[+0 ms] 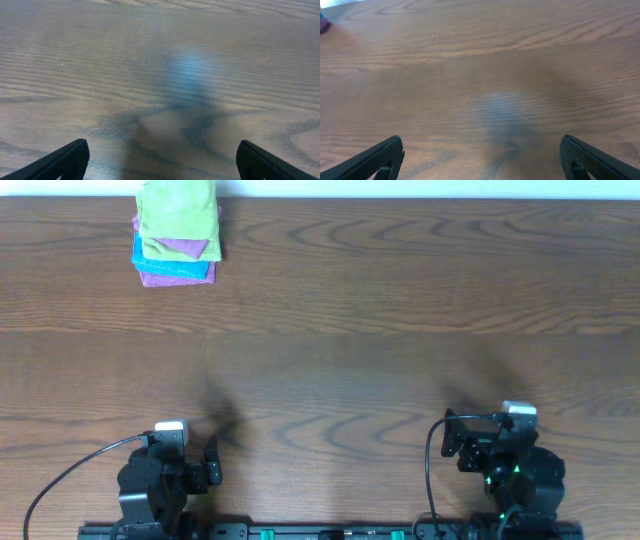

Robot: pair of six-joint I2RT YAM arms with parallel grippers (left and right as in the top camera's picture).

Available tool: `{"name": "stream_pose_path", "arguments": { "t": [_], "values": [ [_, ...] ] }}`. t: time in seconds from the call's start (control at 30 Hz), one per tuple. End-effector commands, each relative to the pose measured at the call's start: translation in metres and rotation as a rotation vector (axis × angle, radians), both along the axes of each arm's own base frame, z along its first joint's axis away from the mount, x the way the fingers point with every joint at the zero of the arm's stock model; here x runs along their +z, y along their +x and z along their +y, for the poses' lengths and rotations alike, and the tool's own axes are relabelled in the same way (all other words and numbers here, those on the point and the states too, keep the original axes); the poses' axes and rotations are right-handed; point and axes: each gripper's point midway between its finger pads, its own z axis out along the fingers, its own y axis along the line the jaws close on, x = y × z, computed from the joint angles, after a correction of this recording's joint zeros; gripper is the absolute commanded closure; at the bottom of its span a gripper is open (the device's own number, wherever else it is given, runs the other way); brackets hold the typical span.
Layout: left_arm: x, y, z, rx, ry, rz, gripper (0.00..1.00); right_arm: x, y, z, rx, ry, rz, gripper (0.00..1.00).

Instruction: Fold the cloth

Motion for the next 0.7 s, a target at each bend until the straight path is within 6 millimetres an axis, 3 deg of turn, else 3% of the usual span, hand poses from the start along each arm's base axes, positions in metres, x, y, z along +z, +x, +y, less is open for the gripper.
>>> {"name": "stream_pose_path", "arguments": {
  "t": [0.0,0.17,0.67],
  "values": [
    [-0.019,-0.007,-0.002,-0.014,0.003,0.061,0.05,-0.013,-0.001,-0.002,0.022,-0.052,0.0,0.01],
    [-0.019,-0.007,-0.002,-0.014,0.003,0.061,0.05,-0.031,-0.004,0.007,0.096,-0.077,0.019,0.01],
    [-0.019,-0.007,-0.002,-0.014,0.003,0.061,0.05,-0.044,-0.014,0.008,0.145,-0.14,0.082,0.01]
  ]
}}
